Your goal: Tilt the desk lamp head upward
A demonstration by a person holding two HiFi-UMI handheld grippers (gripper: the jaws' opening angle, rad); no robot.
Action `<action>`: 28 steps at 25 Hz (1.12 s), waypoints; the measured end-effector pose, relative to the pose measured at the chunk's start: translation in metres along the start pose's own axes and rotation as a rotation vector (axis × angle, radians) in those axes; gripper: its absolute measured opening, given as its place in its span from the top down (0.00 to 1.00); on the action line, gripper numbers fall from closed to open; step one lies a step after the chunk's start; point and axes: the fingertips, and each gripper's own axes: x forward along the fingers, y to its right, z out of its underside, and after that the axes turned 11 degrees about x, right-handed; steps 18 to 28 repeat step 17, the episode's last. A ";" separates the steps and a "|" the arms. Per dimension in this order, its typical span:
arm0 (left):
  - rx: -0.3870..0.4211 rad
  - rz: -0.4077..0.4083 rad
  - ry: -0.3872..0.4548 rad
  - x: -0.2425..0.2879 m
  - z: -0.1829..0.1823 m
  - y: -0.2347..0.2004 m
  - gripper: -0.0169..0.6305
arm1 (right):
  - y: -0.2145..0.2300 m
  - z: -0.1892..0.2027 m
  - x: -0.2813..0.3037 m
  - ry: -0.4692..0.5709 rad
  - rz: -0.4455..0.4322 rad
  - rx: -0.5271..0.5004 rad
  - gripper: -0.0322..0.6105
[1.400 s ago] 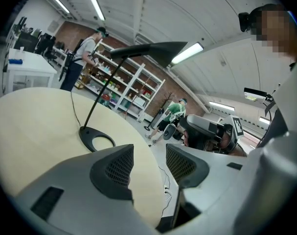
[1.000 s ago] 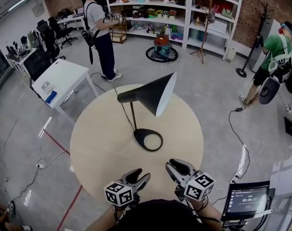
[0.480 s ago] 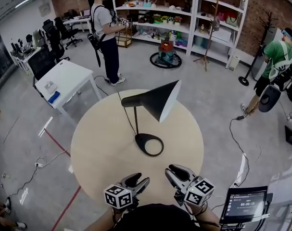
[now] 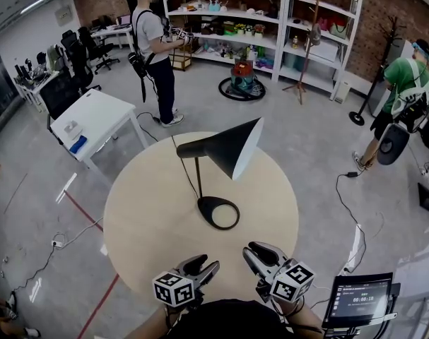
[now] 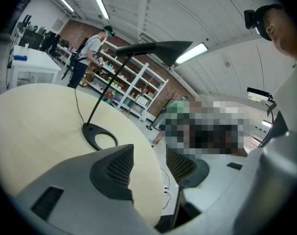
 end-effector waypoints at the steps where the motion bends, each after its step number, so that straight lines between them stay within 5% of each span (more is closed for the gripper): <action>1: 0.000 0.000 -0.001 0.000 0.000 0.000 0.64 | 0.001 -0.001 0.000 0.001 0.001 0.000 0.80; 28: 0.001 0.005 -0.014 0.005 0.004 -0.001 0.64 | 0.004 -0.001 0.001 0.008 -0.003 0.015 0.80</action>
